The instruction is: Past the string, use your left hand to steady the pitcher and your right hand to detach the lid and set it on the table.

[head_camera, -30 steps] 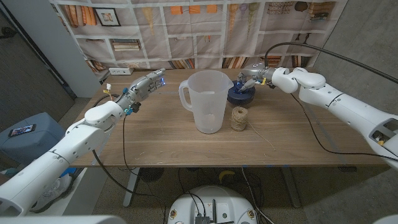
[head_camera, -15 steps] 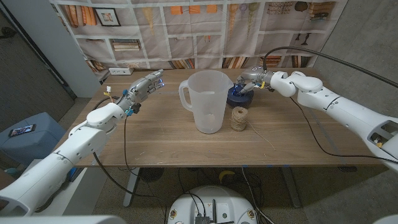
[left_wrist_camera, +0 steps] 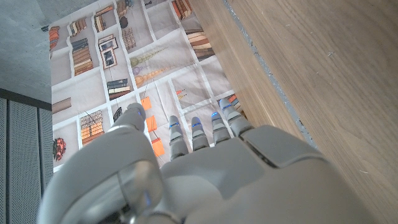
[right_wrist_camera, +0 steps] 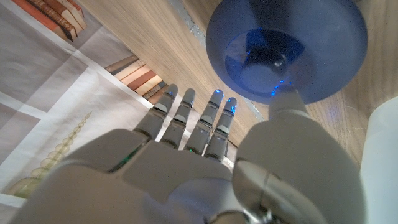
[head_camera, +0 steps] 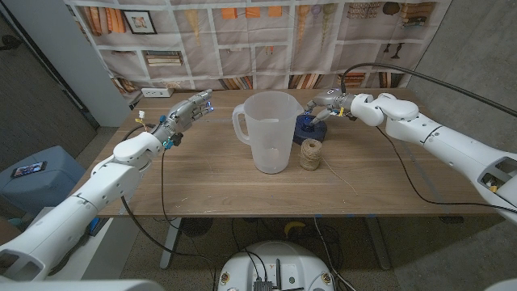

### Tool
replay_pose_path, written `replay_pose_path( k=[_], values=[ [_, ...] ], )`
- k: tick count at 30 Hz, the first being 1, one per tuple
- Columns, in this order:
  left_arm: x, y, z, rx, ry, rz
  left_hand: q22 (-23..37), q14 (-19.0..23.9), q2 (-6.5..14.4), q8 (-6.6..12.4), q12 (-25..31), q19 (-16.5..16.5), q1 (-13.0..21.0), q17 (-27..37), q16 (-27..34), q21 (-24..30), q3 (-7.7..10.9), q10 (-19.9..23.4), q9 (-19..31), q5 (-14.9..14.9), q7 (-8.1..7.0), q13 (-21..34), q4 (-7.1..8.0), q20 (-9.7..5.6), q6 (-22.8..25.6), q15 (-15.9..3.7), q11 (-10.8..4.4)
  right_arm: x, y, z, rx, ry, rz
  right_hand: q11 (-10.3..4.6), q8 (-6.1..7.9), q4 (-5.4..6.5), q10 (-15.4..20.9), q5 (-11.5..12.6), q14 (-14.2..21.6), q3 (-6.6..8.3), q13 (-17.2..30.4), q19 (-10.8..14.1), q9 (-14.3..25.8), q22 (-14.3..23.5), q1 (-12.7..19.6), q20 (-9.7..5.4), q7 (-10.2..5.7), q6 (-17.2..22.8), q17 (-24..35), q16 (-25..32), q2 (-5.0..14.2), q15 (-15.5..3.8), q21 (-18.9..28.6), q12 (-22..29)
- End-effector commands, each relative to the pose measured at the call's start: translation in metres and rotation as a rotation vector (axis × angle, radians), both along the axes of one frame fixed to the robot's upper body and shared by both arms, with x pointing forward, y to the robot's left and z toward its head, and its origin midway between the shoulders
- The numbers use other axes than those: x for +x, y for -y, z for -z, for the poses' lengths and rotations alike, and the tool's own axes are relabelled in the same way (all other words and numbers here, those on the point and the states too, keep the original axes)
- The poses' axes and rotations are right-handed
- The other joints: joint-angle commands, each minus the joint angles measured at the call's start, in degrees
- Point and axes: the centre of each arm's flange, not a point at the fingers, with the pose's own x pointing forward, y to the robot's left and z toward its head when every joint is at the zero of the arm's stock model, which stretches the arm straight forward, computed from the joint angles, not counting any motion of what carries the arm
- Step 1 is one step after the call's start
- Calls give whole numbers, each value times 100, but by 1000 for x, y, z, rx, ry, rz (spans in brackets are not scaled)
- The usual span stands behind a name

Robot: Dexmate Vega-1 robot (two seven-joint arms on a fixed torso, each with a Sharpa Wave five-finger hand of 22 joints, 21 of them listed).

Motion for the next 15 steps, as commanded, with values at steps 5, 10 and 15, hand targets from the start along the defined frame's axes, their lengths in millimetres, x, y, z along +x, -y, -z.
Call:
replay_pose_path(
  k=[5,10,15],
  values=[
    [5,-1,3,-17,0,0,21,66,26,29,62,36,-61,10,12,12,91,55,17,33,14,-2,13,-16,77,-45,-24,-2,1,-8,21,-64,-13,255,-398,72,-829,195,-432,-129,18,-248,0,21,-315,115,144,-894,20,-235,-123,-6,-17,-28],
    [8,2,-1,28,-24,-7,19,32,35,-27,37,39,-102,9,-11,0,150,17,16,36,-5,-3,23,-112,-35,-63,-23,0,9,-13,128,-109,-62,336,-594,76,-1151,294,-637,-131,-18,-476,-17,21,-383,153,151,-1278,20,-347,-112,109,-49,-26],
    [11,3,-5,29,-12,-26,14,-95,24,-71,-16,-10,-166,4,-57,-34,218,-105,14,38,19,-7,35,-232,-167,-93,-28,3,23,-17,255,-120,-113,419,-708,130,-1420,328,-858,-158,-54,-687,-29,22,-524,146,252,-1461,35,-441,-69,242,-60,-22]
  ],
)
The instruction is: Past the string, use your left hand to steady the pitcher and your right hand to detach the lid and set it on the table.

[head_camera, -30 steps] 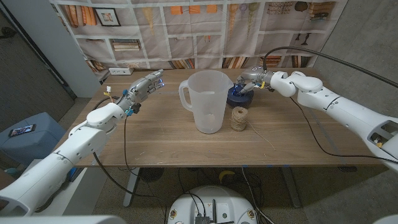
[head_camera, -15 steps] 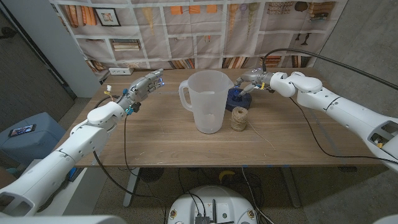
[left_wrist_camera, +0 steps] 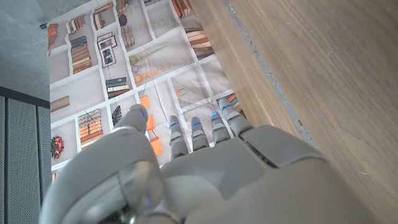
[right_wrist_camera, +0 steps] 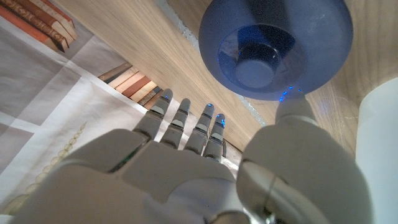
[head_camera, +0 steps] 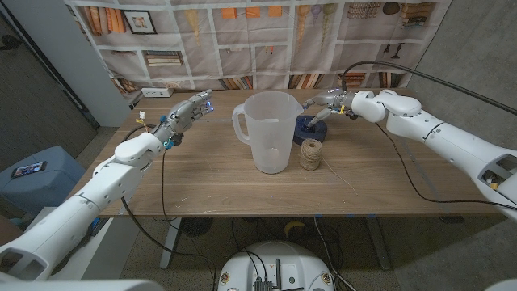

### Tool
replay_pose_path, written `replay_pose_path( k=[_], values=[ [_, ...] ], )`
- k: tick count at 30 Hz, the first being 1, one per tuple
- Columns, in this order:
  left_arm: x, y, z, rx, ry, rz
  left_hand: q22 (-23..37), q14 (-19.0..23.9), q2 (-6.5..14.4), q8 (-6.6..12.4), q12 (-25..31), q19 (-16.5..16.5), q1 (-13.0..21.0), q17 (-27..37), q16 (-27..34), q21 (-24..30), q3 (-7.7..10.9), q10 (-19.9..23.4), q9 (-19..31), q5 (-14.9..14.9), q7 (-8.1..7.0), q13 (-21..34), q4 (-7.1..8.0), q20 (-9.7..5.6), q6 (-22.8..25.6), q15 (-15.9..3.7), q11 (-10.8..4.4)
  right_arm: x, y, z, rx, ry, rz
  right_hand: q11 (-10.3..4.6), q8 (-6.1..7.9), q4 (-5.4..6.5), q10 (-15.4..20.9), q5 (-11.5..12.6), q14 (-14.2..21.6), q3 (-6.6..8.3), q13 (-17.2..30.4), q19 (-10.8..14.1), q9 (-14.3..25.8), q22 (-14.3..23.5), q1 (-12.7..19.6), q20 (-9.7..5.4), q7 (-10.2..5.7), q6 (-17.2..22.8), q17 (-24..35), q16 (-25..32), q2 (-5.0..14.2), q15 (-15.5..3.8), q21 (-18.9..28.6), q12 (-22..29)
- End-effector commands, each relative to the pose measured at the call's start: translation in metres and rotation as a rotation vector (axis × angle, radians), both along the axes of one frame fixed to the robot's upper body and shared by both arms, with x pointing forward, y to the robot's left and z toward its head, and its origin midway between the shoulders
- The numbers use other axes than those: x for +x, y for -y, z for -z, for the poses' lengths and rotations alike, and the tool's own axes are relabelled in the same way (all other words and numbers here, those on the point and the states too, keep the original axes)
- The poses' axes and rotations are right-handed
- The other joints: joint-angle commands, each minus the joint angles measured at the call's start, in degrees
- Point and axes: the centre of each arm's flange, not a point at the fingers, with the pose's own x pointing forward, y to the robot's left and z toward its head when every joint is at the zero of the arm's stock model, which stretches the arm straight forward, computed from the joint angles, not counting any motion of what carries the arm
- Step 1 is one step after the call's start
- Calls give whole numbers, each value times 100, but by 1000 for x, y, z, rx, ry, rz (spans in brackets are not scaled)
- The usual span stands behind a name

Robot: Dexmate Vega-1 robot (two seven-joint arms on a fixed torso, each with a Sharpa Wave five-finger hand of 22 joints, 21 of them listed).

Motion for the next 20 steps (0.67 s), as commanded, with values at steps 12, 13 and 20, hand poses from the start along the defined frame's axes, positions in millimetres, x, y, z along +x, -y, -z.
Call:
replay_pose_path(
  k=[12,13,20],
  values=[
    [18,8,-1,-15,-5,-63,11,-149,-14,-66,-62,-12,-202,12,-38,-26,130,-185,10,38,37,-12,61,-150,-322,-52,3,3,51,-6,495,-45,-154,192,-144,148,-315,44,-248,-88,-57,-127,-15,23,-360,-75,148,-133,27,-120,49,102,36,17],
    [20,9,0,-19,-3,-64,11,-151,-15,-70,-64,-12,-211,12,-36,-27,132,-190,10,38,34,-13,66,-149,-340,-54,3,3,54,-5,520,-50,-160,207,-145,154,-321,42,-245,-90,-60,-127,-16,23,-374,-77,154,-128,27,-120,56,113,38,19],
    [24,10,6,-47,-1,-67,11,-158,-20,-70,-64,-3,-270,15,-29,-25,140,-206,9,37,52,-14,94,-157,-399,-53,17,-1,73,6,674,-58,-179,307,-168,207,-399,7,-279,-108,-88,-70,-22,23,-493,-137,227,-110,14,-144,122,179,67,27]
  ],
)
